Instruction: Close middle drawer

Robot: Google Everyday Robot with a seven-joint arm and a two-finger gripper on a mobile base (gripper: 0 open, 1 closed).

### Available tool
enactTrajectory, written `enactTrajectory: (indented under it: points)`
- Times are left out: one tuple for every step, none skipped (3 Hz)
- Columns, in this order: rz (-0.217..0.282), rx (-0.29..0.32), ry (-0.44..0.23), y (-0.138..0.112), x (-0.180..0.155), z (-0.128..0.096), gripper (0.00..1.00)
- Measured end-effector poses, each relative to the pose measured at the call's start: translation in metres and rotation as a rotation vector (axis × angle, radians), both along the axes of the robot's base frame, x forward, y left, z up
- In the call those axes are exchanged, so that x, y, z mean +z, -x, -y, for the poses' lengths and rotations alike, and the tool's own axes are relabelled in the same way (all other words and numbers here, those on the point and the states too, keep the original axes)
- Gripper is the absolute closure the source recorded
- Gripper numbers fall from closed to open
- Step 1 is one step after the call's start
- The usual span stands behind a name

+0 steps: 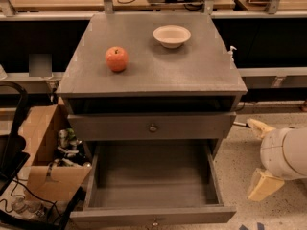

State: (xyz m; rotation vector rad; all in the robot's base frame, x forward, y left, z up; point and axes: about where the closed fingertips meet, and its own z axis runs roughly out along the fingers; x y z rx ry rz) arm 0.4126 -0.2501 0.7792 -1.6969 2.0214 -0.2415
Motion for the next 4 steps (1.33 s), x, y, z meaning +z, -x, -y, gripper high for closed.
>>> enactTrajectory:
  points:
    - [0.078,-0.013,0.001,-0.017,0.011,0.001,0.0]
    - [0.078,-0.013,0.0,-0.017,0.01,0.001,0.0]
    - [0.08,-0.019,-0.059,-0.008,-0.024,-0.003,0.0]
    - [0.059,-0.093,-0.204,0.021,-0.114,0.002,0.0]
